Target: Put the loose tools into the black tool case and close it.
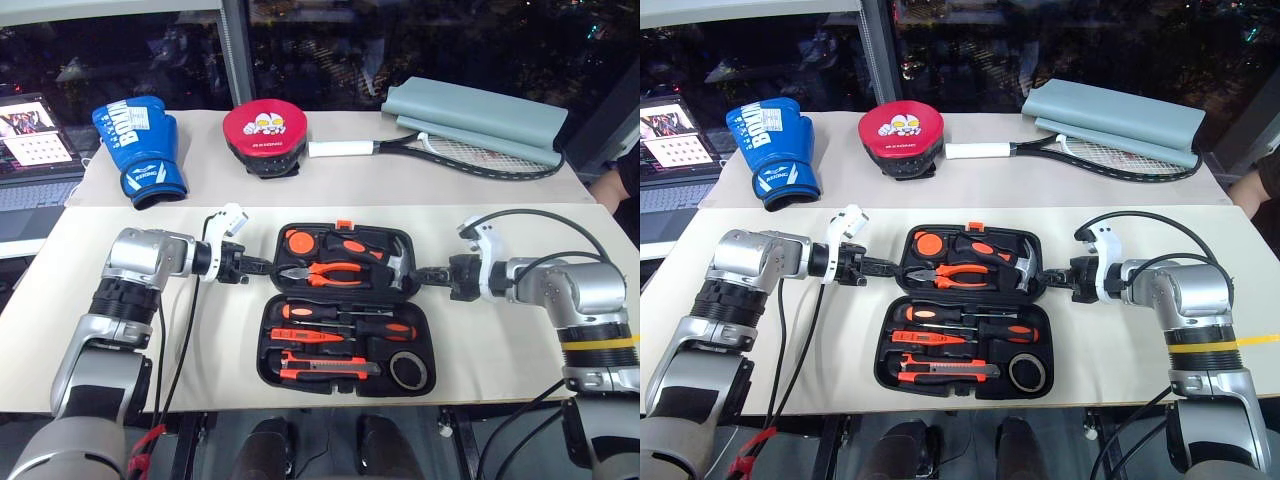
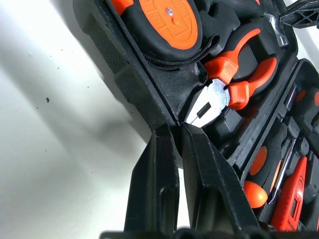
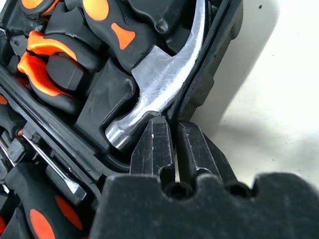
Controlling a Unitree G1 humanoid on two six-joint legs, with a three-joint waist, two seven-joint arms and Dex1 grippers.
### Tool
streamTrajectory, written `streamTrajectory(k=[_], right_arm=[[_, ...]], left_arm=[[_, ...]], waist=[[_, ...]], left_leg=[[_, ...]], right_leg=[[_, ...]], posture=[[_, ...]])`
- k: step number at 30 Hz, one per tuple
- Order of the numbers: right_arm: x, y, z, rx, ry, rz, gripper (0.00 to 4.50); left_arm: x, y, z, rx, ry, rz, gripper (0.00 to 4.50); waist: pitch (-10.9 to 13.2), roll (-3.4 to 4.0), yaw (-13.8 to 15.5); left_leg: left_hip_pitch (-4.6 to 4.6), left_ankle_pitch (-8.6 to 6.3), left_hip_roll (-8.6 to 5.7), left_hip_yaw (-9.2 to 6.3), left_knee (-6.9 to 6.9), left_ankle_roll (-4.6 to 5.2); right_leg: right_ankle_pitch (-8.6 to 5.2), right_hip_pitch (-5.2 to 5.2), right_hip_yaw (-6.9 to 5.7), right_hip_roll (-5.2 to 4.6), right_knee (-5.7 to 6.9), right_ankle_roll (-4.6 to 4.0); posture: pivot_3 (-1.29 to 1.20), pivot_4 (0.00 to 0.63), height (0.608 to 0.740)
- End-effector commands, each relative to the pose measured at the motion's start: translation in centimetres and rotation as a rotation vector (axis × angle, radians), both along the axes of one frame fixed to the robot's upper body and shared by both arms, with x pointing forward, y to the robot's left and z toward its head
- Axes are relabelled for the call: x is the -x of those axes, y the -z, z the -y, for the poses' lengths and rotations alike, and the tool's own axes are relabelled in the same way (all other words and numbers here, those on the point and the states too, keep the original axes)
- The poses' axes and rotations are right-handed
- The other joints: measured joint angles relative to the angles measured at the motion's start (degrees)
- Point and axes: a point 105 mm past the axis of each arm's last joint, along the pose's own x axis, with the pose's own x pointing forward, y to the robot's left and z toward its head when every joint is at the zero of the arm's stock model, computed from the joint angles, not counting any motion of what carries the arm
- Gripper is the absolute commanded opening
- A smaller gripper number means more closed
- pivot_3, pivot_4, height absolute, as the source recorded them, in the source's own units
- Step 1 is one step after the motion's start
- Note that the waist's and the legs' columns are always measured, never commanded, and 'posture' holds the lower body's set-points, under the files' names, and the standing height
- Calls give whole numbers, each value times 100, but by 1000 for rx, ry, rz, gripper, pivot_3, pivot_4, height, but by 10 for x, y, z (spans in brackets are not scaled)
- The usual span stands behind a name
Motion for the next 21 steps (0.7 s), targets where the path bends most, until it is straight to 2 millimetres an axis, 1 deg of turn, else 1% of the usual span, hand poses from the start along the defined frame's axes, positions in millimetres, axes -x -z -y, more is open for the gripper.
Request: streamTrajectory(k=[1, 4, 9, 12, 14, 17, 21], right_arm=[[-9, -26, -3, -23, -9, 138, 27], [-12, -35, -3, -42, -2, 181, 27], [-17, -41, -3, -13, -3, 261, 27], [-24, -51, -6, -7, 9, 351, 27], [-27, -56, -7, -8, 13, 394, 27], [-30, -62, -9, 8, 16, 479, 27], [-27, -64, -10, 46, 19, 575, 27]], left_arm=[[8, 5, 21, 48, 60, -25, 0], [0, -5, 22, 81, 29, 13, 0], [-8, -14, 27, 80, 36, 119, 0], [-16, -31, 39, 139, 32, 218, 0], [-19, -38, 44, 159, 36, 275, 0], [-14, -43, 53, 156, 98, 381, 0], [-6, -45, 56, 182, 137, 468, 0]], waist=[[0, 0, 0], [0, 0, 26], [1, 0, 55], [3, -2, 55], [4, -2, 51], [5, -2, 36], [5, -2, 1]], left_leg=[[0, 0, 0, 0, 0, 0], [-7, 1, -2, -1, 0, 0], [-20, 3, -5, -4, 1, -2], [-27, 4, -6, -4, 1, -3], [-32, 4, -7, -4, 1, -3], [-42, 4, -8, -4, -3, -3], [-50, 5, -12, -4, -29, -6]], right_leg=[[0, 0, 0, 0, 0, 0], [0, -7, -1, -2, 1, 0], [0, -20, -2, -4, 4, 0], [0, -26, -2, -5, 3, 0], [0, -31, -2, -6, 3, 0], [1, -42, -2, -7, 9, 0], [1, -54, -2, -11, 12, -1]], posture=[[0, 150, 736], [0, 150, 736], [0, 150, 736], [0, 150, 736], [0, 150, 736], [0, 150, 736], [0, 150, 736]])
